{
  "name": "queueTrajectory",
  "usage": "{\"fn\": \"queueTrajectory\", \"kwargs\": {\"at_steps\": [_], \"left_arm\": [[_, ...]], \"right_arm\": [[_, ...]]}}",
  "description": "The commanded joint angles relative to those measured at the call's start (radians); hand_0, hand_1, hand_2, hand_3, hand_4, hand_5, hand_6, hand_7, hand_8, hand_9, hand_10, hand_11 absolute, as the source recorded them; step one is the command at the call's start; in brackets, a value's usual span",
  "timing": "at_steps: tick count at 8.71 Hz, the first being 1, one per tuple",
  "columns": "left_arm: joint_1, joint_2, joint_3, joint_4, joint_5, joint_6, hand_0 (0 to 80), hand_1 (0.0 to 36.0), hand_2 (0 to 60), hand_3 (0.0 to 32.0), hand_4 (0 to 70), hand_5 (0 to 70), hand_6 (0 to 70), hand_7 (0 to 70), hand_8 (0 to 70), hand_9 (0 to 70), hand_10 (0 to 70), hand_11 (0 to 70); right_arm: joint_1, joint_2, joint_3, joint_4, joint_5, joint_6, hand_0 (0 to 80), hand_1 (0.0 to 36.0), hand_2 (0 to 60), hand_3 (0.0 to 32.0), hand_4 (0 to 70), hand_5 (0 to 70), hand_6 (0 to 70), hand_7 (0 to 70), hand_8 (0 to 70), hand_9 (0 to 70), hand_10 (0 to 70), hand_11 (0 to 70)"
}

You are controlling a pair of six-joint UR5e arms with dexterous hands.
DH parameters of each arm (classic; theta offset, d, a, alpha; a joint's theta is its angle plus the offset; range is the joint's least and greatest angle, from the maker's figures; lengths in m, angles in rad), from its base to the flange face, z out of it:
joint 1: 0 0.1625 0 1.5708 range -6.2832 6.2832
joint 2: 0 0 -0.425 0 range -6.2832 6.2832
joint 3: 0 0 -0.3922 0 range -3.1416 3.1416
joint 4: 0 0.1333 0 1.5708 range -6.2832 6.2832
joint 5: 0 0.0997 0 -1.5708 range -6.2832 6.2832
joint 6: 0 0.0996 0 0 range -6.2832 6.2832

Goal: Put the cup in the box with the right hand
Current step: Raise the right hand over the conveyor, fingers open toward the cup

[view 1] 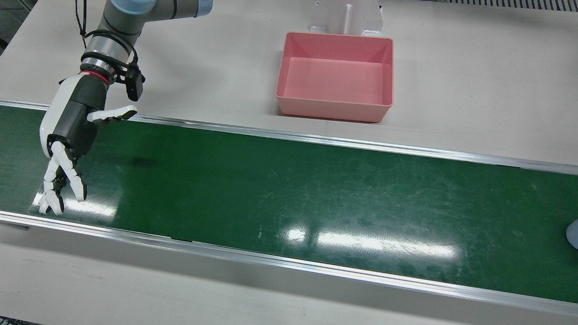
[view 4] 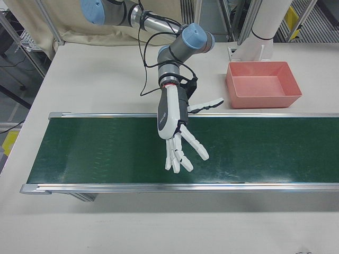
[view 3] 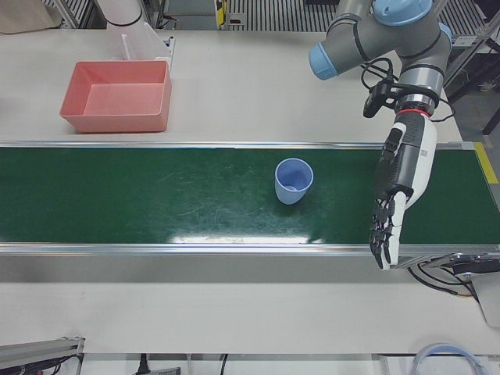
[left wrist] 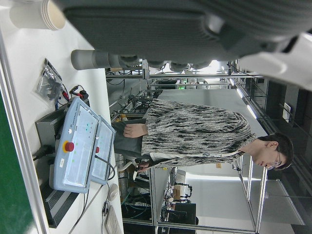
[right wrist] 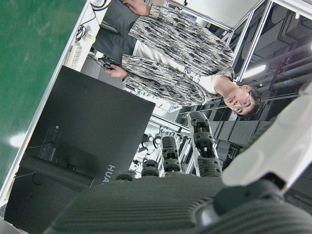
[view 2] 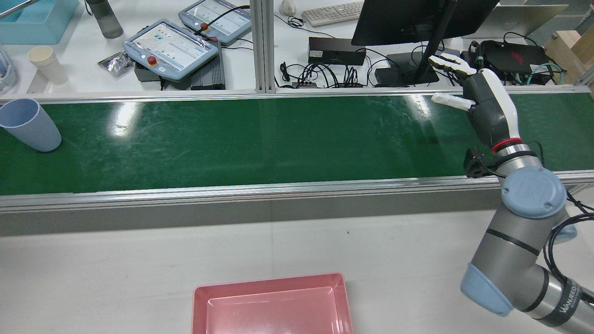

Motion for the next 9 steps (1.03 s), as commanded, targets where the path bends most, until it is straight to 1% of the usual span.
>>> {"fn": "queueTrajectory", "kwargs": {"at_steps": [1, 3, 4, 5, 6, 7, 9], "left_arm": [[0.0, 0.0, 0.0, 0.0, 0.0, 0.0, 0.0, 0.0, 0.0, 0.0, 0.0, 0.0, 0.0, 0.0, 0.0, 0.0, 0.0, 0.0], [0.0, 0.0, 0.0, 0.0, 0.0, 0.0, 0.0, 0.0, 0.0, 0.0, 0.0, 0.0, 0.0, 0.0, 0.0, 0.0, 0.0, 0.0], [0.0, 0.0, -0.002, 0.0, 0.0, 0.0, 0.0, 0.0, 0.0, 0.0, 0.0, 0.0, 0.0, 0.0, 0.0, 0.0, 0.0, 0.0], [0.0, 0.0, -0.002, 0.001, 0.0, 0.0, 0.0, 0.0, 0.0, 0.0, 0.0, 0.0, 0.0, 0.0, 0.0, 0.0, 0.0, 0.0], [0.0, 0.0, -0.002, 0.001, 0.0, 0.0, 0.0, 0.0, 0.0, 0.0, 0.0, 0.0, 0.0, 0.0, 0.0, 0.0, 0.0, 0.0], [0.0, 0.0, -0.002, 0.001, 0.0, 0.0, 0.0, 0.0, 0.0, 0.0, 0.0, 0.0, 0.0, 0.0, 0.0, 0.0, 0.0, 0.0], [-0.002, 0.0, -0.003, 0.001, 0.0, 0.0, 0.0, 0.0, 0.0, 0.0, 0.0, 0.0, 0.0, 0.0, 0.0, 0.0, 0.0, 0.0]], "right_arm": [[-0.02, 0.004, -0.05, 0.004, 0.014, 0.0, 32.9, 2.9, 0.0, 0.0, 12.4, 0.0, 4.4, 22.7, 1.0, 6.9, 0.0, 0.0], [-0.02, 0.019, -0.071, 0.005, 0.014, 0.0, 32.0, 2.4, 0.0, 0.0, 14.5, 0.0, 4.6, 23.7, 1.2, 7.5, 0.0, 0.0], [-0.02, 0.052, -0.1, 0.004, 0.014, 0.0, 31.7, 2.3, 0.0, 0.0, 15.5, 0.0, 4.6, 24.1, 1.4, 7.8, 0.0, 0.0], [-0.041, 0.085, -0.105, -0.004, 0.031, -0.002, 32.9, 2.8, 0.0, 0.0, 13.5, 0.0, 4.4, 23.0, 1.2, 7.3, 0.0, 0.0], [-0.07, 0.088, -0.105, -0.008, 0.08, -0.002, 34.2, 3.1, 0.0, 0.0, 17.1, 0.0, 4.6, 24.9, 0.7, 7.3, 0.0, 0.0], [-0.087, 0.088, -0.105, -0.008, 0.085, -0.002, 33.9, 3.1, 0.0, 0.0, 18.1, 0.0, 4.3, 24.3, 0.7, 7.1, 0.0, 0.0], [-0.1, 0.088, -0.105, -0.011, 0.094, -0.002, 35.4, 3.2, 0.0, 0.0, 16.7, 0.0, 4.0, 24.1, 0.8, 7.3, 0.0, 0.0]]}}
